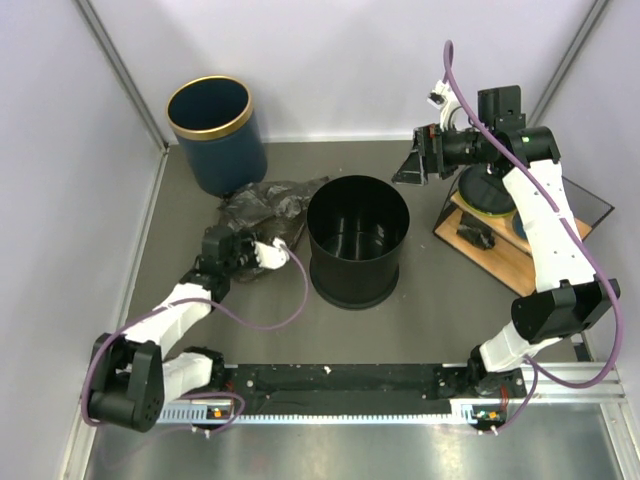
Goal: Put the trash bags into the trash bin
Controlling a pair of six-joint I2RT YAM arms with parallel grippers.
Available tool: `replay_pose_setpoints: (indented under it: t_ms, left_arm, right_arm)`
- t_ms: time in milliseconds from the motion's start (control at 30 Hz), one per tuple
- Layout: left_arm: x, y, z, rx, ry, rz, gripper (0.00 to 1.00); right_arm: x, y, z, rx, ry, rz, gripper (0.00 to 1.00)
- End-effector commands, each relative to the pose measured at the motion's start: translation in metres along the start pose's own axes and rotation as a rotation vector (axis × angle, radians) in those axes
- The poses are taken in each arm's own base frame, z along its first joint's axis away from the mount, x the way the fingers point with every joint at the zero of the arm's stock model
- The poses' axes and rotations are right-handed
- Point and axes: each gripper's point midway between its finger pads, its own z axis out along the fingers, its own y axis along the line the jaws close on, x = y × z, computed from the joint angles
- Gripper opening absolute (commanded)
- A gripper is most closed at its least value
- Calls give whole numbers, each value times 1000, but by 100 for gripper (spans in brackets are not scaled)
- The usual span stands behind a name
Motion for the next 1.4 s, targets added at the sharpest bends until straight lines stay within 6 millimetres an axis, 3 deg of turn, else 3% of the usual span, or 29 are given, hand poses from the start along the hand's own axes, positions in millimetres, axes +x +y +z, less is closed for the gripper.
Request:
replay_pose_setpoints:
  t_ms: [0, 33, 67, 100, 133, 267, 467, 567, 633, 667, 700, 733, 767, 800, 833, 867, 900, 967, 1000, 1133, 1233, 1267, 1333, 1367]
  left_arm:
    - [-36, 112, -32, -334, -61, -84, 18]
    - [-41, 119, -42, -348, -73, -101, 6]
    - [-46, 126, -49, -365, -85, -117, 0]
    - [-57, 143, -61, -390, -112, -146, 0]
    - [-62, 143, -68, -364, -122, -168, 0]
    - [-89, 177, -103, -395, -185, -275, 0]
    - [-122, 248, -162, -550, -267, -401, 0]
    - [-132, 266, -174, -572, -293, -426, 0]
    - [-130, 257, -161, -494, -255, -419, 0]
    - [-131, 255, -161, -467, -256, -421, 12]
    - [-136, 243, -152, -386, -281, -402, 36]
    - [-128, 221, -141, -297, -234, -424, 64]
    - [-123, 214, -134, -259, -212, -450, 89]
    - [-127, 198, -121, -150, -250, -475, 98]
    - [-122, 171, -114, -3, -240, -512, 98]
    - [-114, 181, -125, 26, -250, -545, 98]
    - [-110, 173, -112, 136, -270, -587, 98]
    - [-115, 165, -123, 272, -315, -634, 98]
    - [-109, 162, -114, 310, -307, -598, 98]
    - [-121, 173, -101, 237, -310, -640, 98]
    - [-140, 159, -90, 196, -292, -603, 98]
    - [-131, 153, -80, 161, -232, -607, 98]
    - [-138, 143, -79, 165, -239, -591, 98]
    - [-127, 135, -72, 150, -188, -595, 98]
  right_arm:
    - [-9, 3, -8, 5, -36, -28, 96]
    - [-11, 4, -8, 5, -39, -33, 95]
    - [-13, 5, -8, 3, -44, -39, 93]
    - [-14, 5, -8, 2, -48, -42, 92]
    - [-16, 6, -9, -1, -53, -39, 91]
    - [-25, 9, -5, -19, -73, -51, 89]
    - [-38, 26, 3, -66, -86, -101, 90]
    - [-41, 35, 13, -92, -82, -133, 92]
    - [-44, 41, 17, -106, -83, -148, 93]
    - [-44, 41, 20, -113, -77, -142, 93]
    - [-46, 44, 19, -119, -81, -142, 93]
    - [-46, 42, 20, -116, -80, -139, 93]
    - [-46, 43, 20, -116, -81, -139, 93]
    - [-45, 44, 18, -113, -82, -140, 93]
    - [-44, 44, 17, -111, -81, -146, 94]
    - [-42, 44, 16, -110, -80, -148, 93]
    - [-39, 43, 17, -106, -73, -144, 94]
    - [-37, 44, 13, -100, -76, -155, 95]
    - [-33, 43, 14, -94, -68, -149, 94]
    - [-26, 41, 13, -81, -57, -138, 94]
    - [-26, 40, 12, -71, -59, -137, 95]
    - [-25, 40, 12, -68, -58, -136, 95]
    - [-24, 39, 12, -61, -57, -135, 95]
    - [-25, 39, 11, -57, -59, -137, 95]
